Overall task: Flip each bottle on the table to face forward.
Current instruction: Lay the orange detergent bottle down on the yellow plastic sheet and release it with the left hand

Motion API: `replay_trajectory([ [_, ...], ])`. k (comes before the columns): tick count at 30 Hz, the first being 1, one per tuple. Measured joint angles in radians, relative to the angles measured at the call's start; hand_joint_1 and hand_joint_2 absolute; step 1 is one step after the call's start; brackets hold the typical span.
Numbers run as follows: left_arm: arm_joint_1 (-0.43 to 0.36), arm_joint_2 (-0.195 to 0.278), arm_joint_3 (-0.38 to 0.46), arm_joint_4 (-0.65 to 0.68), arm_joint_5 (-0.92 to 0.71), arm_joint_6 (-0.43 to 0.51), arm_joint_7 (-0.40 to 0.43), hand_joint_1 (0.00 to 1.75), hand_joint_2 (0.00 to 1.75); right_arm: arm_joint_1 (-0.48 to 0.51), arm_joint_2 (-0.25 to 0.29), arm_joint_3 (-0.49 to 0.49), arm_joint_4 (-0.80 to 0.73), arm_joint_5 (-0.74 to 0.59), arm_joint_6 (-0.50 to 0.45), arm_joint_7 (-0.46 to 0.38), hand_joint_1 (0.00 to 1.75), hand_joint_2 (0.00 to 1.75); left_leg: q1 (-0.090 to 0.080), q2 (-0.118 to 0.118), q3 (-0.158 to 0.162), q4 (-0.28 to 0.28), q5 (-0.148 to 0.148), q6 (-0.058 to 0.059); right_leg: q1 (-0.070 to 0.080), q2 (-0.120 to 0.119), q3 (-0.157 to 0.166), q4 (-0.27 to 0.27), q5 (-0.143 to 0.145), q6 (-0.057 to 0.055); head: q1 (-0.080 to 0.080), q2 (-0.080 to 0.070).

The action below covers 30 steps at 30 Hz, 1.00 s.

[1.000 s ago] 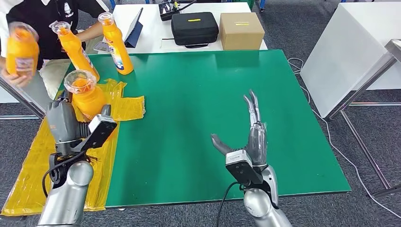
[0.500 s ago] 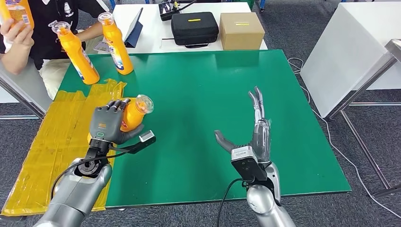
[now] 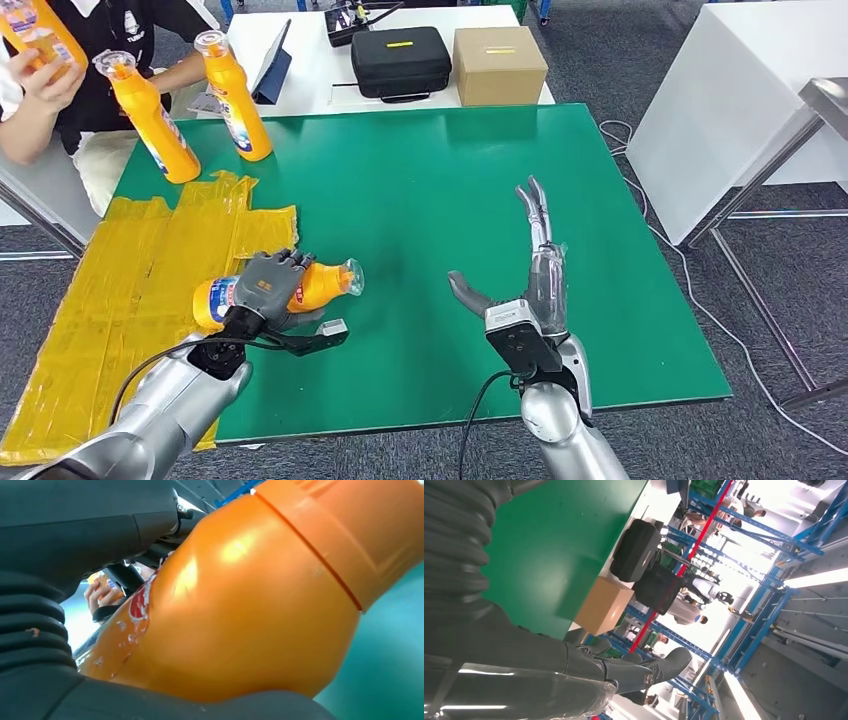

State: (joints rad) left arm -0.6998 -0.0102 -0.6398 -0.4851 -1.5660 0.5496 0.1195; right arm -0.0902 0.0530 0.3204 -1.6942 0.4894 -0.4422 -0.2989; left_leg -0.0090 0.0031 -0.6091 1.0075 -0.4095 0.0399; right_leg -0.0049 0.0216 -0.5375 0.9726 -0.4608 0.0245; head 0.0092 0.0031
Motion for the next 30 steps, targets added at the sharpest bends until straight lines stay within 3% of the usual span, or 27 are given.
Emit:
replay_trajectory([
  [6, -0.022, 0.017, -0.091, 0.052, 0.000, -0.066, 0.075, 1.75, 1.75, 0.000, 0.001, 0.000, 0.007, 0.000, 0.015, 0.000, 0.00, 1.75, 0.003, 0.012, 0.004, -0.001, -0.003, -0.002, 0.004, 0.014, 0.000, 0.001, 0.003, -0.005, 0.000, 0.000],
  [13, -0.034, 0.048, -0.143, 0.090, 0.002, -0.136, 0.118, 1.75, 1.75, 0.004, 0.001, 0.000, 0.021, 0.001, 0.024, -0.005, 0.00, 1.75, 0.006, 0.029, 0.011, -0.006, -0.004, -0.002, 0.006, 0.031, 0.000, 0.001, 0.006, -0.010, 0.000, 0.000],
  [21, -0.060, 0.134, -0.146, 0.128, 0.002, -0.187, 0.177, 1.75, 1.75, 0.026, 0.003, 0.000, 0.032, 0.000, 0.025, -0.011, 0.00, 1.75, 0.009, 0.000, 0.017, -0.017, 0.005, -0.012, 0.006, 0.001, 0.007, 0.001, 0.000, -0.019, 0.000, 0.000],
  [30, -0.068, 0.162, -0.146, 0.141, 0.002, -0.208, 0.195, 1.75, 1.75, 0.032, 0.004, 0.000, 0.033, 0.000, 0.028, -0.012, 0.00, 1.75, 0.008, -0.004, 0.019, -0.018, 0.007, -0.017, 0.006, -0.004, 0.010, 0.001, 0.000, -0.019, 0.000, 0.000],
])
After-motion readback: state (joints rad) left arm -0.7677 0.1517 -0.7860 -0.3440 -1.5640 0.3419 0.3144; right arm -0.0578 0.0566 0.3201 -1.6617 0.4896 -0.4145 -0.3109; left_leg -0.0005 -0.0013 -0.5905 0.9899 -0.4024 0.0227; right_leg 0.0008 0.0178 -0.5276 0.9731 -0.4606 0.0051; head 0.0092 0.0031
